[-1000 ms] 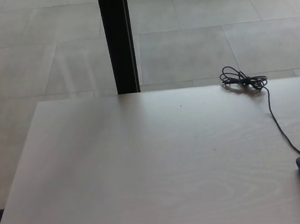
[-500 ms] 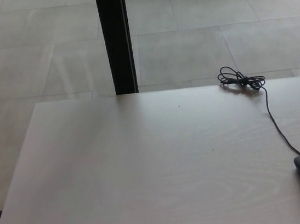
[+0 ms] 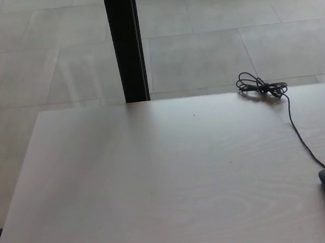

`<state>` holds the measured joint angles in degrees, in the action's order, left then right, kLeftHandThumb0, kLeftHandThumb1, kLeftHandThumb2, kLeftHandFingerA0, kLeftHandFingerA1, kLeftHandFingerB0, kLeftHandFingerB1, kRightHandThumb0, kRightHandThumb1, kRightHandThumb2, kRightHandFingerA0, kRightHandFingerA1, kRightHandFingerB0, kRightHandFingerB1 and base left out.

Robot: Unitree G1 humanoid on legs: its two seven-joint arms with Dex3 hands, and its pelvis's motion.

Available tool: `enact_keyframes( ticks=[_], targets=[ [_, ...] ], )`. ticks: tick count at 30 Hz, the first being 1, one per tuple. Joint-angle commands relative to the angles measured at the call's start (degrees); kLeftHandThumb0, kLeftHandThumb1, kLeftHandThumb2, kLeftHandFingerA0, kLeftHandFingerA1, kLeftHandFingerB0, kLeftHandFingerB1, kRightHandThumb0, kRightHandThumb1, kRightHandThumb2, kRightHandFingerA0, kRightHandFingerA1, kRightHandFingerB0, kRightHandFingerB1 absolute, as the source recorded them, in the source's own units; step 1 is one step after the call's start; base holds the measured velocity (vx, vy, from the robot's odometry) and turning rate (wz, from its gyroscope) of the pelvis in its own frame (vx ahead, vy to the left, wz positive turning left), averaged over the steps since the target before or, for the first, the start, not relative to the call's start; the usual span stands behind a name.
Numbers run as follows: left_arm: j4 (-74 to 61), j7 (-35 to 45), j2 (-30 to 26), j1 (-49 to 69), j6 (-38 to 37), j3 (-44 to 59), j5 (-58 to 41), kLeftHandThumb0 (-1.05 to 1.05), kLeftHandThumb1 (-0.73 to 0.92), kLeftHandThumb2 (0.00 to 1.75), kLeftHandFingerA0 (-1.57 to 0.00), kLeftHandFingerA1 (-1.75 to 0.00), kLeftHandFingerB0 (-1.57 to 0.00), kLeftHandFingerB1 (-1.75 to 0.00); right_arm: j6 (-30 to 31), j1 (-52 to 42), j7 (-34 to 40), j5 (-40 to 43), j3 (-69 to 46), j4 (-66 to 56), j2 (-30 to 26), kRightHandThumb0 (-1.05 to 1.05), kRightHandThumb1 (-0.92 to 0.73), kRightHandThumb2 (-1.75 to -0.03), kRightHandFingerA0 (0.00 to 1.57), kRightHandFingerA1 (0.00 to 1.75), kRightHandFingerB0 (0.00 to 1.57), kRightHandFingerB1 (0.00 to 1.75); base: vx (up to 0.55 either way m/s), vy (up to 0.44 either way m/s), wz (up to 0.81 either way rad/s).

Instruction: The robot uses its right fingers to click on the left button of the black mouse placed on the table.

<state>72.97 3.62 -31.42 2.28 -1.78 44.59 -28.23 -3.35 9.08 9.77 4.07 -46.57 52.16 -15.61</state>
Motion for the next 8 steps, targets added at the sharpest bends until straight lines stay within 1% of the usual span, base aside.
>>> enact_keyframes(
  ticks=[1,2,3,4,5,6,7,8],
  targets=[
    [0.1,-0.9,-0.9,-0.1,-1.0,0.4,-0.4,-0.99,0.92,0.86,-0.5,-0.65,-0.32,-0.45,1.0,-1.3,1.1,3.9,1.6,-0.2,0.3,-0.64,-0.82,-0.65,0.6,0.44,0.35,0.33,0.0,0.0,0.0],
    [0.0,-0.8,-0.9,-0.1,-0.8,0.5,-0.6,-1.01,0.91,0.87,-0.51,-0.67,-0.3,-0.45,1.0,-1.7,1.0,3.8,2.6,-0.7,0.4,-0.64,-0.81,-0.65,0.61,0.44,0.32,0.32,0.0,0.0,0.0],
    [-0.1,-0.6,-0.9,0.0,-0.9,0.3,-0.4,-0.9,0.83,1.22,-0.56,-0.7,-0.3,-0.53,0.9,-1.8,0.9,3.9,3.2,-0.5,0.2,-0.66,-0.77,-0.66,0.58,0.44,0.28,0.32,0.0,0.0,0.0],
    [0.0,-1.2,-0.9,0.0,-1.0,0.0,0.1,-0.9,0.83,1.22,-0.56,-0.7,-0.3,-0.53,1.1,-2.0,0.9,4.0,3.6,-0.7,0.1,-0.66,-0.77,-0.66,0.58,0.44,0.28,0.32,0.0,0.0,0.0],
    [0.2,-1.9,-0.8,0.0,-1.2,0.0,0.1,-0.96,0.92,0.84,-0.59,-0.67,-0.37,-0.46,0.5,-2.3,0.2,4.4,4.1,-0.8,0.1,-0.65,-0.78,-0.66,0.56,0.44,0.28,0.32,0.0,0.0,0.0],
    [0.2,-2.0,-0.8,0.0,-1.2,0.0,0.1,-0.96,0.92,0.84,-0.59,-0.67,-0.37,-0.46,0.4,-2.4,0.2,4.7,4.5,-0.8,0.0,-0.65,-0.78,-0.66,0.56,0.44,0.28,0.32,0.0,0.0,0.0],
    [0.2,-1.0,-0.8,0.1,-1.1,0.1,-0.1,-0.99,0.91,0.86,-0.54,-0.67,-0.31,-0.45,0.4,-2.3,0.2,5.2,4.5,-0.4,-0.1,-0.64,-0.78,-0.65,0.55,0.44,0.32,0.33,0.0,0.0,0.0],
    [0.2,-0.6,-0.8,0.2,-1.1,0.1,-0.1,-0.99,0.91,0.86,-0.54,-0.67,-0.31,-0.45,0.3,-2.3,0.2,5.6,4.7,-0.3,-0.2,-0.64,-0.78,-0.65,0.55,0.44,0.32,0.33,0.0,0.0,0.0]
  ],
)
